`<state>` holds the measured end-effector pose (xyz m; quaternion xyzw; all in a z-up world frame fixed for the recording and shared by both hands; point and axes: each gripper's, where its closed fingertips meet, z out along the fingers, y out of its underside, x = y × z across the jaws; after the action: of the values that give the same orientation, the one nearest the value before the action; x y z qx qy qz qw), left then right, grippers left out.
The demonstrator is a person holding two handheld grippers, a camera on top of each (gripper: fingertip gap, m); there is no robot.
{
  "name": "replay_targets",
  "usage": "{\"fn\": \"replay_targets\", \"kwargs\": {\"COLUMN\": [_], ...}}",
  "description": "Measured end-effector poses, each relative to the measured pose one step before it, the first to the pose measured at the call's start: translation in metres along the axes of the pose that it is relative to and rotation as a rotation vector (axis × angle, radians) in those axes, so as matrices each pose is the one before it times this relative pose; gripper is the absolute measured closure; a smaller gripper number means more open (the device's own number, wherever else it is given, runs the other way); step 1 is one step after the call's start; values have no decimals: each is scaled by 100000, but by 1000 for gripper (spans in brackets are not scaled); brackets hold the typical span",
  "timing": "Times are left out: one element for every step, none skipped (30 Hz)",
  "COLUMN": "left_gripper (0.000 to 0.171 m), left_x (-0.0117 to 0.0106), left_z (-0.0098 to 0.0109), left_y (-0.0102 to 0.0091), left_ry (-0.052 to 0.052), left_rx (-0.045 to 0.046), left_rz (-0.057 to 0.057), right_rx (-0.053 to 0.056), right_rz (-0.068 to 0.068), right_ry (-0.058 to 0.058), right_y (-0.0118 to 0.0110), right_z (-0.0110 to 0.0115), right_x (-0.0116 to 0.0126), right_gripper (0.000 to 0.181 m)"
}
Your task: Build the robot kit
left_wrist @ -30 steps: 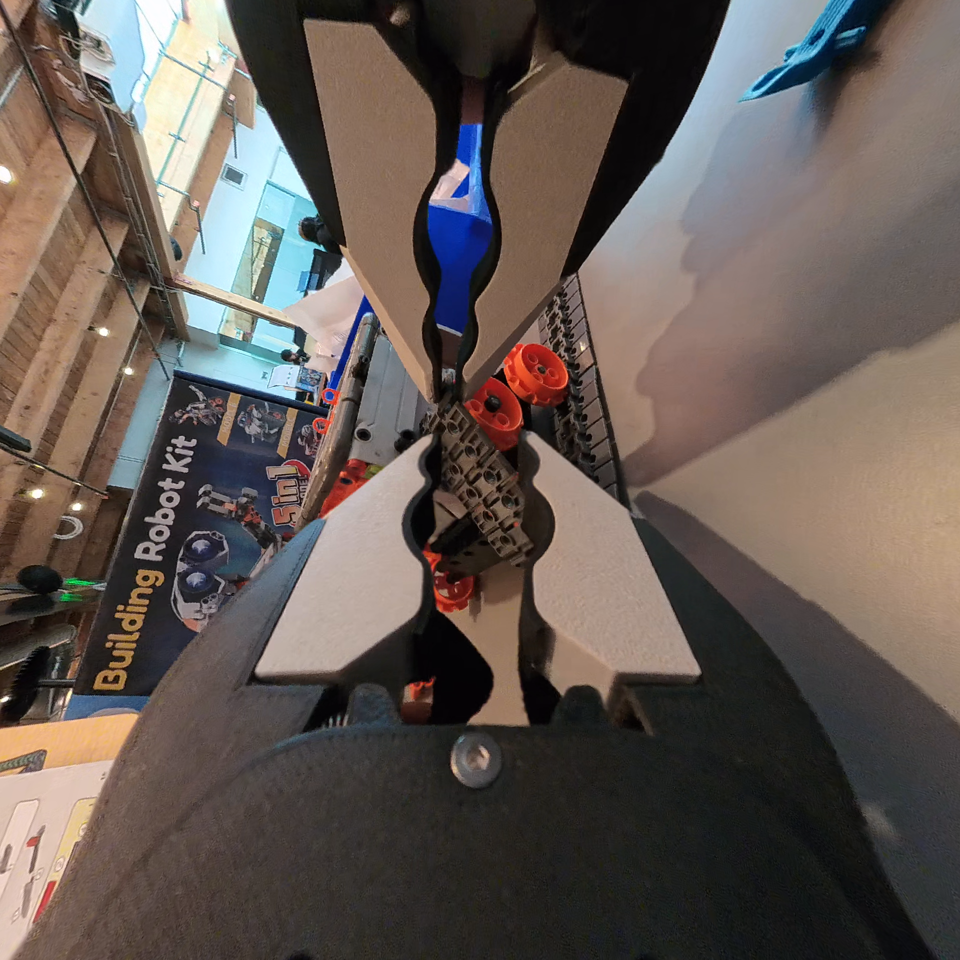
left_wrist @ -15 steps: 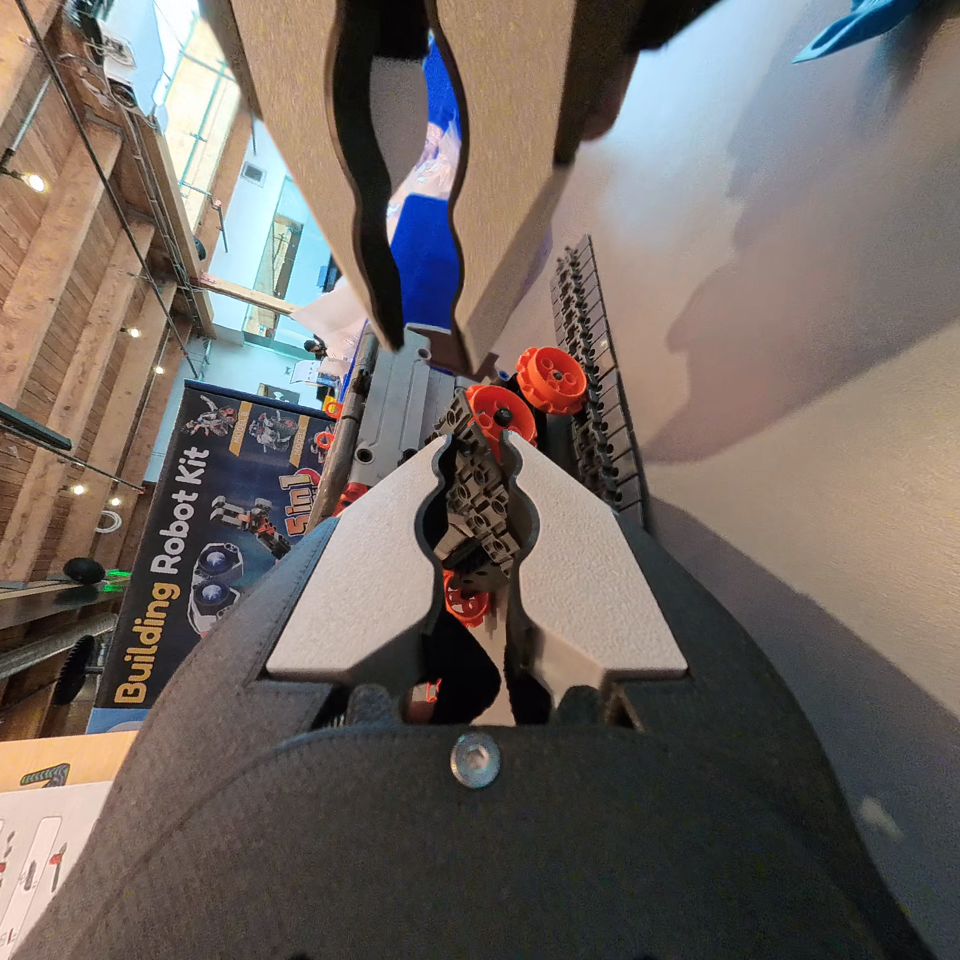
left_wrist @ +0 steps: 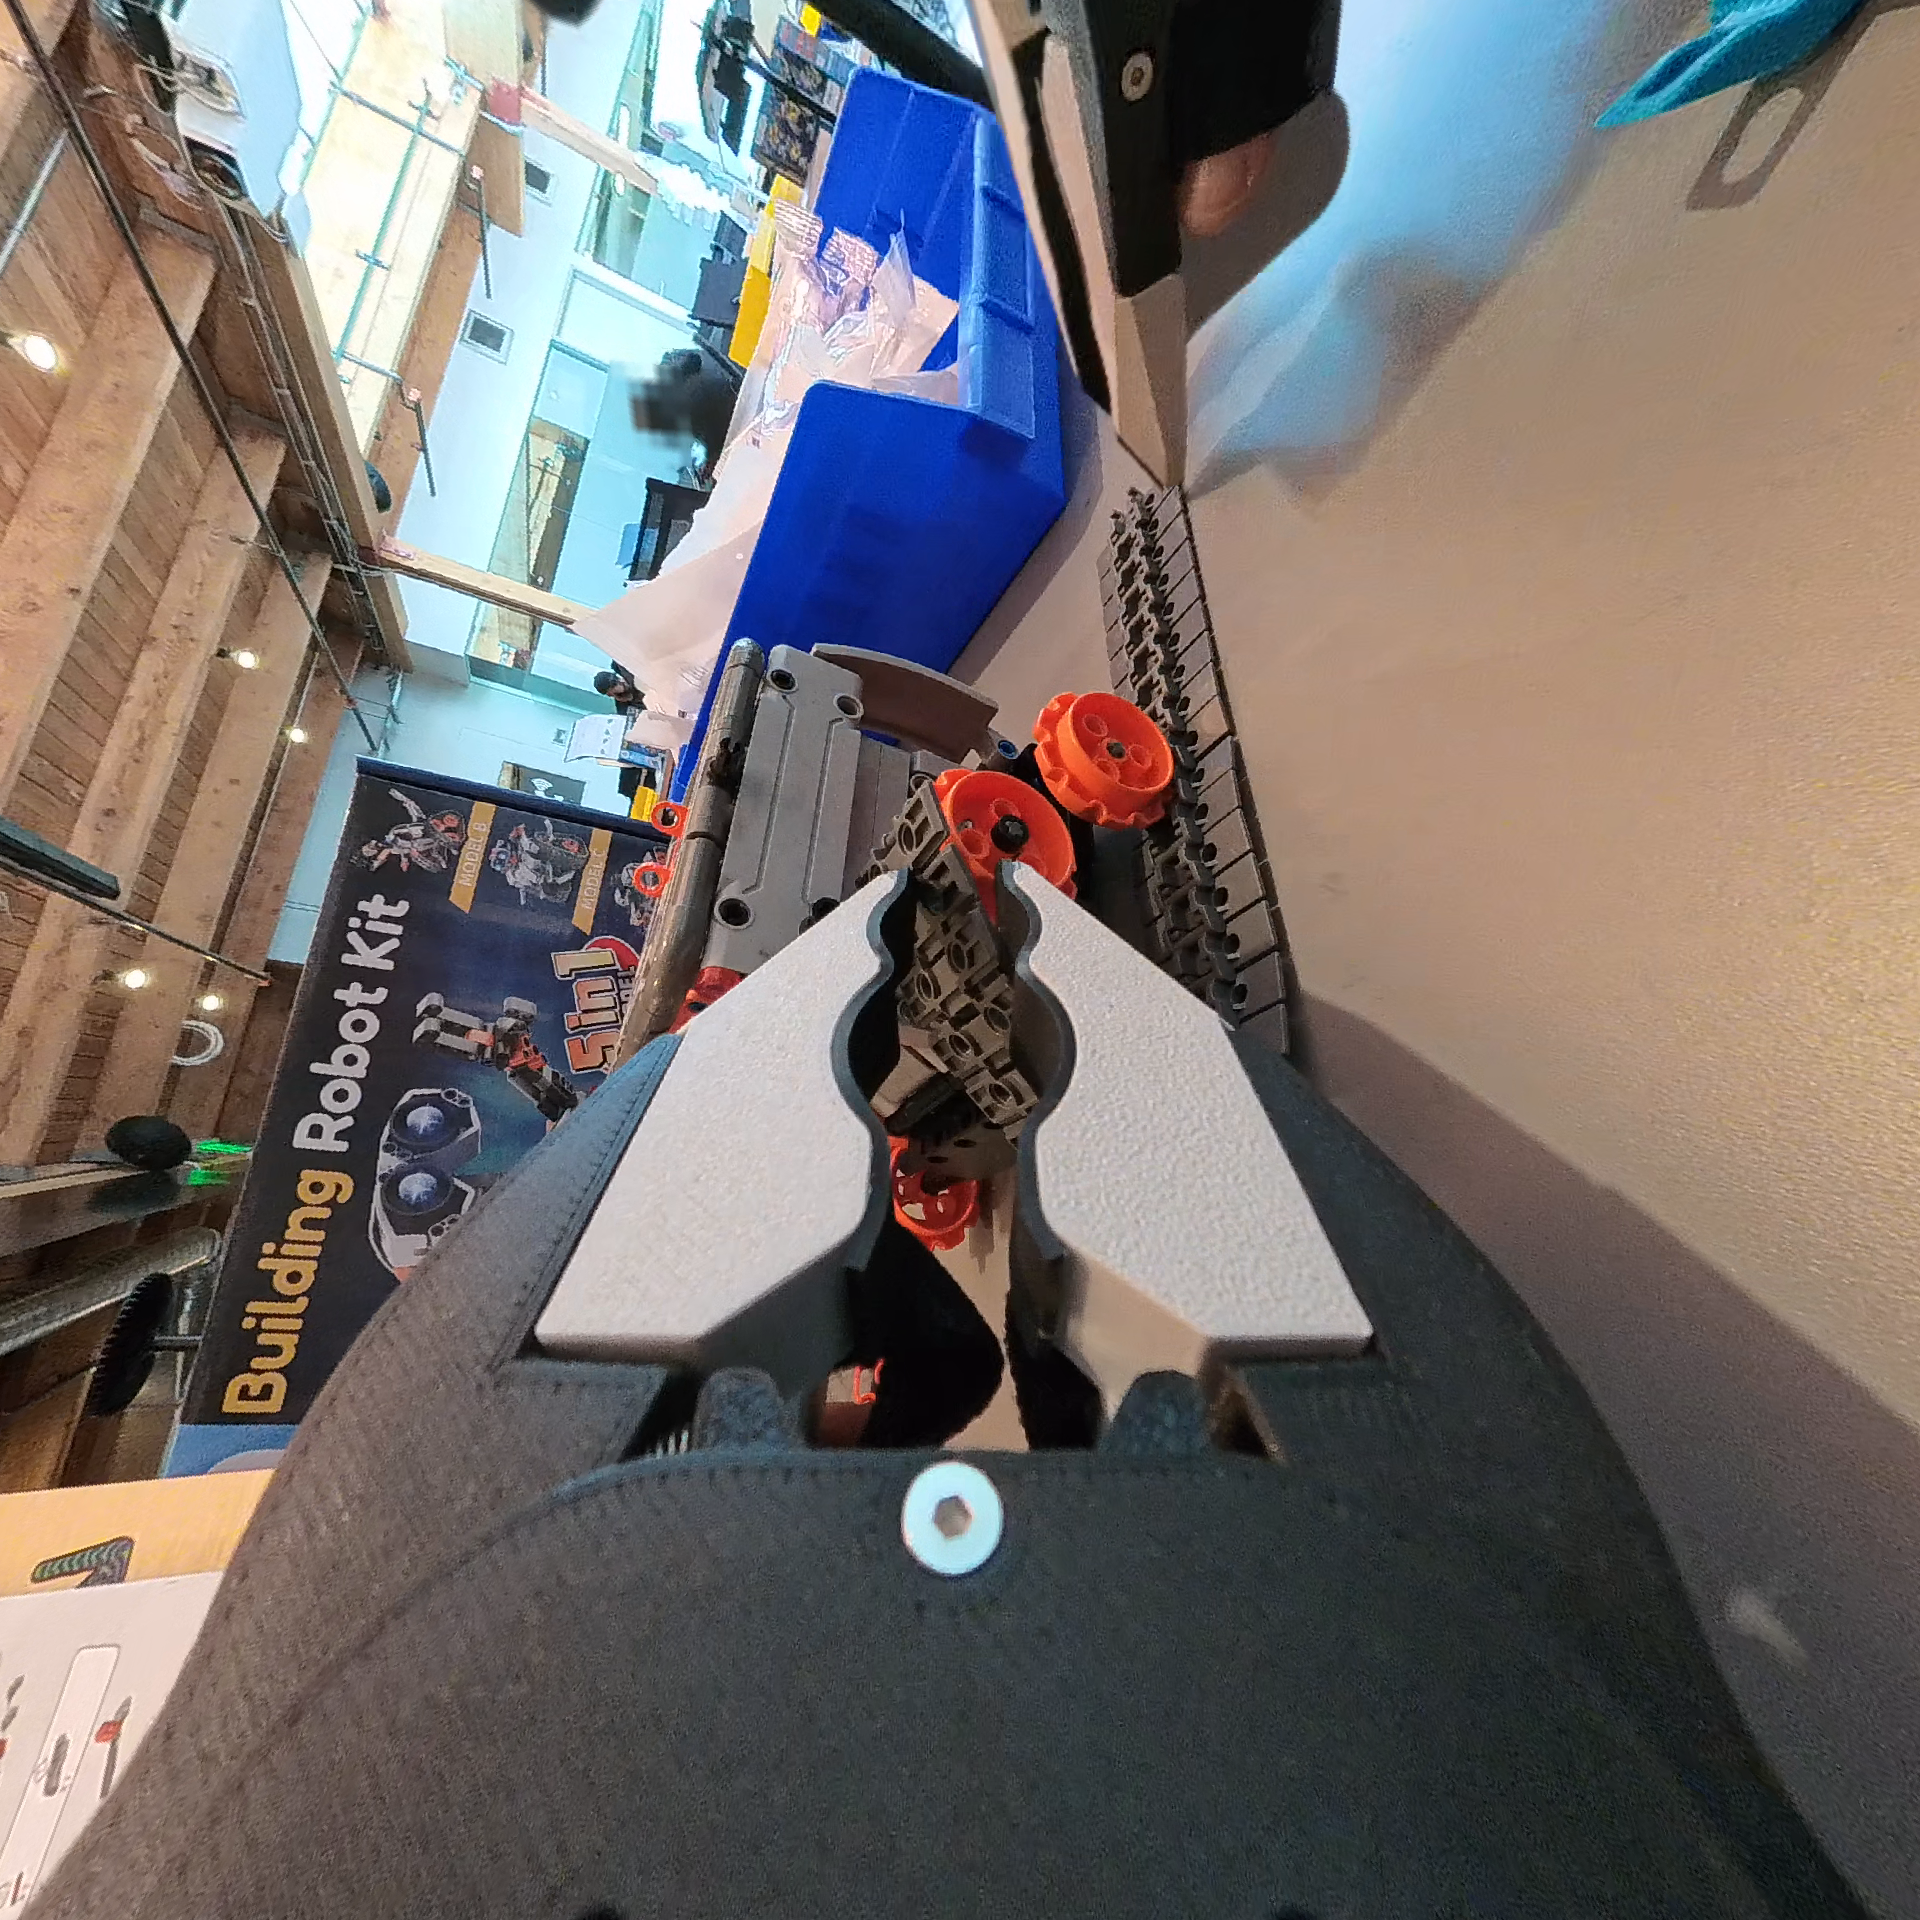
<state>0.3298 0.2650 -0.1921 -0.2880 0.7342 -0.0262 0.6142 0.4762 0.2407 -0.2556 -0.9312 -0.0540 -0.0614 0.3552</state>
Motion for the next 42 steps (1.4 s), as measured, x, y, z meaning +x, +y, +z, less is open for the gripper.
{"fn": "replay_targets", "kwargs": {"left_gripper": [157,157,157,157,158,158,158,158,158,158,158,158,158,159,159,159,159,159,159,159,159,160,160,160,160,160,160,160,160,160,160,160,160,160,160,160,160,160,160,160,160,160], "left_x": [-13,-23,-8,-24,-17,4,8,2,13,-74,-64,-64,-73,-57,-42,-34,-41,-35,-47,-68,-62,-52,-44,-16,-12,-33,-19,6,-20,-12,-1,-20,-26,-18,11,-11,-9,-9,-8,-17,-6,-8], "left_z": [18,27,42,43,36,15,4,30,26,19,27,14,20,17,22,11,21,20,7,23,16,11,3,12,3,5,7,10,0,-7,-9,4,-2,-13,4,0,-10,1,-10,-22,-21,-20], "left_y": [-18,-13,-30,-21,-11,20,-3,41,67,44,72,53,43,31,28,17,21,8,21,14,35,19,30,8,8,37,14,16,8,16,20,13,18,11,16,8,6,20,21,15,13,11], "left_ry": [62,-3,79,95,85,167,127,129,112,-374,-211,-55,-20,-44,-102,-208,-159,-111,-123,-184,-92,-96,-117,79,-8,-162,-4,94,-98,-128,-1,8,-61,16,32,-55,-44,26,10,-71,-17,-37], "left_rx": [49,103,105,102,89,67,140,-141,-267,-77,-184,-20,-89,-97,-79,-59,-61,-27,-90,-7,-41,41,-65,-83,-84,-4,23,-51,-29,-32,34,-4,-69,43,58,-29,-11,38,25,-49,-35,-24], "left_rz": [-156,-82,-94,-211,-203,-119,-104,-75,-15,156,198,-223,-436,-129,167,114,-78,-6,159,-59,-215,36,73,-141,148,212,-184,-159,219,175,-105,43,178,-82,-89,180,56,-137,20,126,73,58], "right_rx": [1819,474,453,865,628,493,655,908,919,1165,1642,2166,2521,1586,730,718,603,1068,1700,2482,3136,1634,58,-24,128,286,-190,-1263,-2073,-1858,-1748,-801,164,-35,93,4,-1002,265,1374,513,211,1212], "right_rz": [4218,2810,1595,1950,1757,836,1098,1220,1170,1800,2182,2168,2863,2936,1501,480,4,-631,-44,1005,1237,1152,-445,-1745,-1548,-892,-775,-2194,-3058,-2624,-2984,-3778,-2886,-2061,-3173,-3485,-2480,-2792,-3172,-2304,-1486,-1603], "right_ry": [-4819,-3011,-1363,-1953,-1940,-758,-542,-900,-1259,-1459,-1127,-1398,-2469,-3186,-2437,-1381,-866,-823,-1443,-3233,-4464,-2703,-528,346,238,-175,87,-1077,-2512,-930,1282,2077,1730,1409,2092,2105,1094,1218,1194,350,-213,-904], "right_y": [-136,28,-10,-113,-78,-60,-104,-100,-104,-138,-211,-310,-377,-236,-113,-132,-130,-195,-312,-456,-536,-330,-69,-27,-113,-173,-71,141,304,273,216,23,-174,-145,-123,-61,59,-173,-362,-242,-165,-262], "right_z": [211,235,186,136,110,59,59,89,73,42,-4,-113,-168,-100,-57,-25,15,7,-34,-42,-67,-28,79,127,49,12,115,233,356,422,387,264,81,14,22,37,-23,-168,-291,-301,-252,-223], "right_x": [-428,-232,-55,-158,-182,7,59,11,-36,-21,102,98,-21,-131,-106,-82,-84,-168,-300,-541,-710,-417,-141,-95,-125,-165,-146,-406,-753,-589,-248,-148,-138,-115,-1,-10,-141,-137,-157,-231,-248,-347], "right_gripper": [154,155,158,164,165,166,166,166,167,170,174,177,178,178,178,178,178,179,180,177,179,181,181,181,181,181,178,178,177,176,175,177,177,178,179,179,179,179,179,179,179,179]}}
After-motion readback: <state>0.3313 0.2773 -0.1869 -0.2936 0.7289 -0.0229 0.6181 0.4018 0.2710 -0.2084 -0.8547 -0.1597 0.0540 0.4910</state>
